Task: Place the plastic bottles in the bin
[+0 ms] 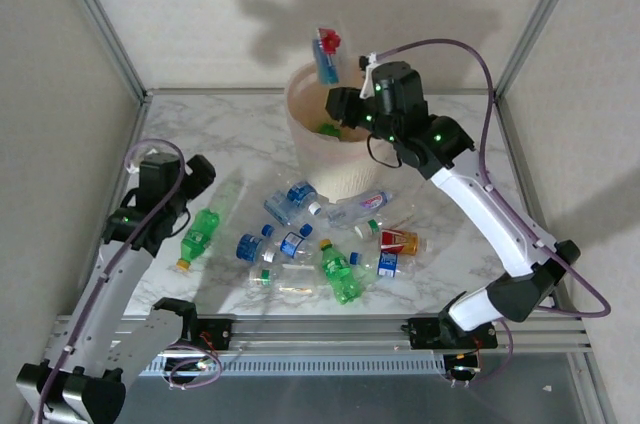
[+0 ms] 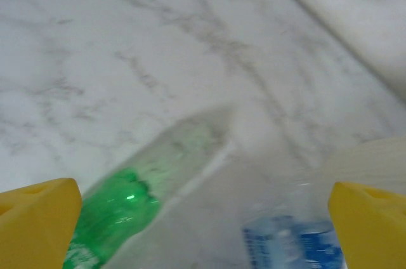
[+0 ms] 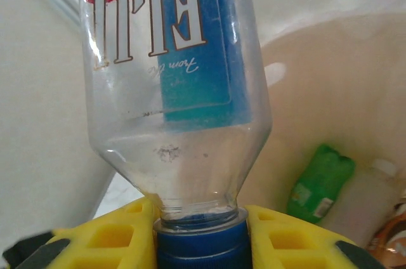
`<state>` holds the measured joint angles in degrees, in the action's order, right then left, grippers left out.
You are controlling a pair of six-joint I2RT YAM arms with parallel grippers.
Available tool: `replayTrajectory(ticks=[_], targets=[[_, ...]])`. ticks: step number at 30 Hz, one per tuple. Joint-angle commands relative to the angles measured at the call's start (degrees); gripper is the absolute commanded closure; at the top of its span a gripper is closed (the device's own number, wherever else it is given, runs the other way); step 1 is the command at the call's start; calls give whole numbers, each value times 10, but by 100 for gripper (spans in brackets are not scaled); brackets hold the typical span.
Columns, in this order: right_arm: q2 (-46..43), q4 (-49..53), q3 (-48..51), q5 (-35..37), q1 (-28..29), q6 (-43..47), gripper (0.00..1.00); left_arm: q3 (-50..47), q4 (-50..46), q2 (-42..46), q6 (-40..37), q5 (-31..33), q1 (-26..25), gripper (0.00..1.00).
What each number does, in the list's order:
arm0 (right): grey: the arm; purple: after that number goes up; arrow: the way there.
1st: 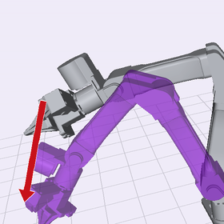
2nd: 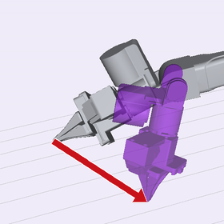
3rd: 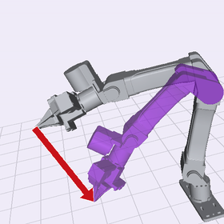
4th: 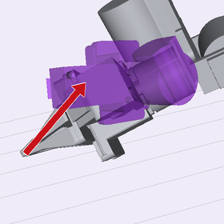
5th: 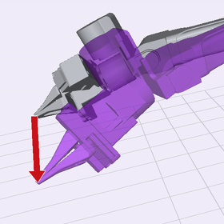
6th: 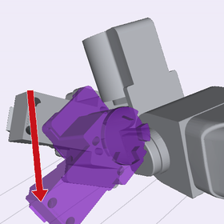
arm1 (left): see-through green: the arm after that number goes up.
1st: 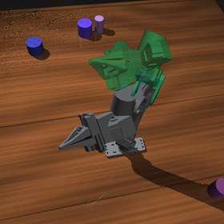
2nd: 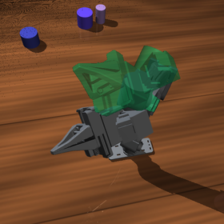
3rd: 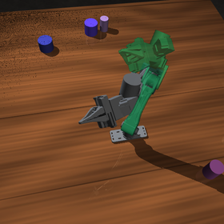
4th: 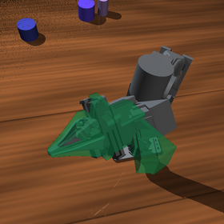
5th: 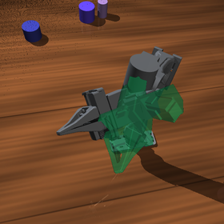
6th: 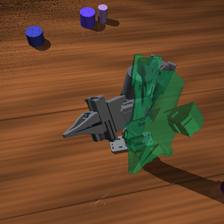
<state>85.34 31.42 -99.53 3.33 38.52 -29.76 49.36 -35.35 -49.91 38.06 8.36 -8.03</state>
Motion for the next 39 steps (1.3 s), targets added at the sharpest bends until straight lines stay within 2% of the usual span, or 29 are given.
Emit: replayTrajectory(ticks=[1,4,7,10,13,17,20,25,30,35,39], targets=[[14,11,4,-23,-26,14,76,-31,-13,11,-32,58,3,0],[10,2,27,-26,-38,14,67,-64,8,3,-31,46,4,1],[0,-5,55,-25,-49,13,40,-73,19,-18,-24,34,4,0],[-10,-1,70,-14,-54,15,28,-86,35,-39,-12,14,4,0],[-27,1,74,-13,-54,20,27,-108,50,-55,8,6,5,0],[-58,-3,88,-33,-55,16,27,-123,68,-60,28,35,10,1],[-86,-8,112,-49,-54,3,27,-130,84,-71,32,24,17,0],[-123,-11,149,-49,-55,-7,24,-135,95,-97,23,7,16,0],[-133,-12,163,-47,-55,-12,23,-146,97,-111,26,22,15,0],[-139,-26,176,-53,-55,-21,23,-133,101,-160,13,-11,10,0],[-150,-41,195,-59,-54,-29,22,-106,78,-194,-9,25,-1,0]])
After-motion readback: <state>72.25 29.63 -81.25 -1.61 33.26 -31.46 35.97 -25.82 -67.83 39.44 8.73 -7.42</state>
